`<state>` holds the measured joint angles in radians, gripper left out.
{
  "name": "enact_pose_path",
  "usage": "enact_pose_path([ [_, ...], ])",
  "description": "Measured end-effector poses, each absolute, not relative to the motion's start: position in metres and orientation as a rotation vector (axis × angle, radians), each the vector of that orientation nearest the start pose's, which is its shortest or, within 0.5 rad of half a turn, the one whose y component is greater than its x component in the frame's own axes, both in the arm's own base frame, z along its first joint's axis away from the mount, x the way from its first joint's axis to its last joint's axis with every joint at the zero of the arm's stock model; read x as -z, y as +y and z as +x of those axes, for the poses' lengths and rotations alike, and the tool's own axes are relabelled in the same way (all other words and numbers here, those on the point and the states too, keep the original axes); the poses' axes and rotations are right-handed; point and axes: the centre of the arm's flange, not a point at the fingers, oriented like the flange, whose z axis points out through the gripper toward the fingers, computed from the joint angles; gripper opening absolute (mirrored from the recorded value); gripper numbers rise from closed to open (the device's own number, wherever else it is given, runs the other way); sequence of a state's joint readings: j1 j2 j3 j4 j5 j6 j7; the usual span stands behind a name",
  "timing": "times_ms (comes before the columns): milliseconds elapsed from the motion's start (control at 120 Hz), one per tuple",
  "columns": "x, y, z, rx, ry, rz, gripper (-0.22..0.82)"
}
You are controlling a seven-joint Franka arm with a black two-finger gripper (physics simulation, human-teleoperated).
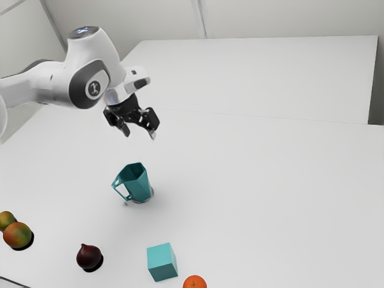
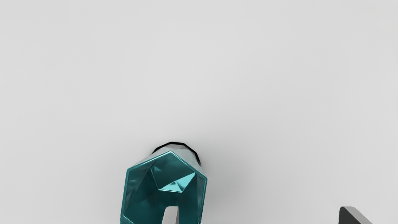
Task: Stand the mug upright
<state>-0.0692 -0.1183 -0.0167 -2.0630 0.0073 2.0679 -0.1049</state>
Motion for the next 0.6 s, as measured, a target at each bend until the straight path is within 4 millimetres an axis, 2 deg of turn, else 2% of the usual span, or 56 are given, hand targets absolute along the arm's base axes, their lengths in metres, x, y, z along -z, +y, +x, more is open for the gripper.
enact_pose_path([
  [167,-0.511,-0.053,0.536,0.098,-0.014,-3.139,0.57],
  [358,-0.540,-0.055,0.550,0.058,-0.015,-3.141,0.58],
  [600,-0.563,-0.056,0.561,0.007,-0.015,-3.141,0.58],
])
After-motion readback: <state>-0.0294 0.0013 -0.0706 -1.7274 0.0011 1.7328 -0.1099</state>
